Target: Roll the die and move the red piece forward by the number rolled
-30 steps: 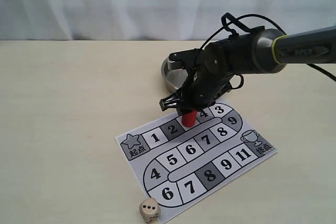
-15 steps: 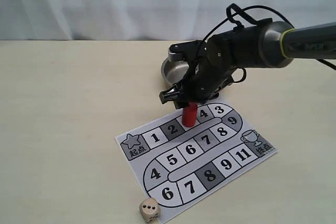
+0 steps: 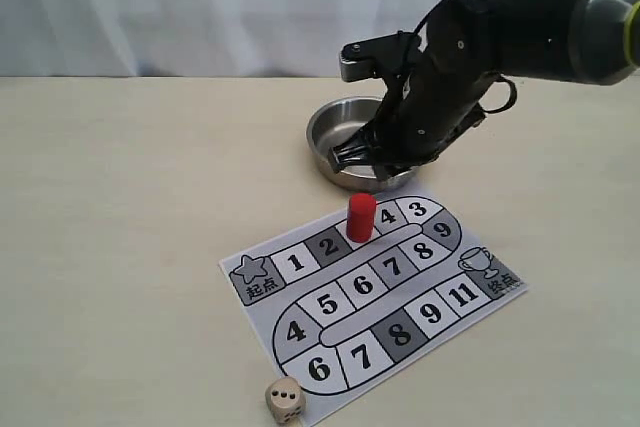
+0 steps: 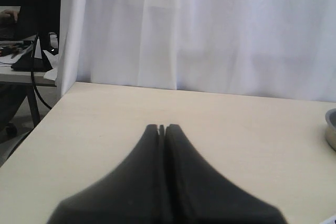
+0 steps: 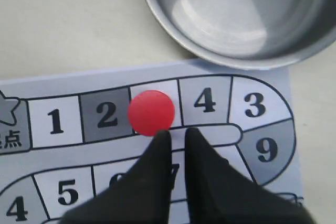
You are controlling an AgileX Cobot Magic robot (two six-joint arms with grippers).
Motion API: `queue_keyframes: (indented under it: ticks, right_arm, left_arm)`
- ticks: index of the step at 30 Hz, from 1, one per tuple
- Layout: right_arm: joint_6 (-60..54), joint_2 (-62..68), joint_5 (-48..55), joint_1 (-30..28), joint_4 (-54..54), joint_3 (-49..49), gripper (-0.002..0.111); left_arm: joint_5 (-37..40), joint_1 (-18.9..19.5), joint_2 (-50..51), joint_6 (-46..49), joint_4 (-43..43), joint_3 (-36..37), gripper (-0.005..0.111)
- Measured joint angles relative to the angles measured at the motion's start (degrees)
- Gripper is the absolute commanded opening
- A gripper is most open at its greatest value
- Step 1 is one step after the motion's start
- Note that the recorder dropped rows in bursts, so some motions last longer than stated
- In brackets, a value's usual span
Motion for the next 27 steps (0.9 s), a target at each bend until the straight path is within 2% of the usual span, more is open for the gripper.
queue_keyframes:
  ticks: [6,20,27]
  right_arm:
    - [0.0,-1.9,4.5,-3.9,-0.8,0.2,0.004]
    - [-4.1,-3.7,5.1,-22.3,-1.0,7.2,0.004]
    - [-10.7,-3.8,4.6,-26.0,3.8,8.0,0.004]
  left_arm:
    - [0.0,0.0,0.0,0.0,0.0,0.0,0.0]
    - [0.0,0.0,0.0,0.0,0.0,0.0,0.0]
    - [0.0,0.0,0.0,0.0,0.0,0.0,0.0]
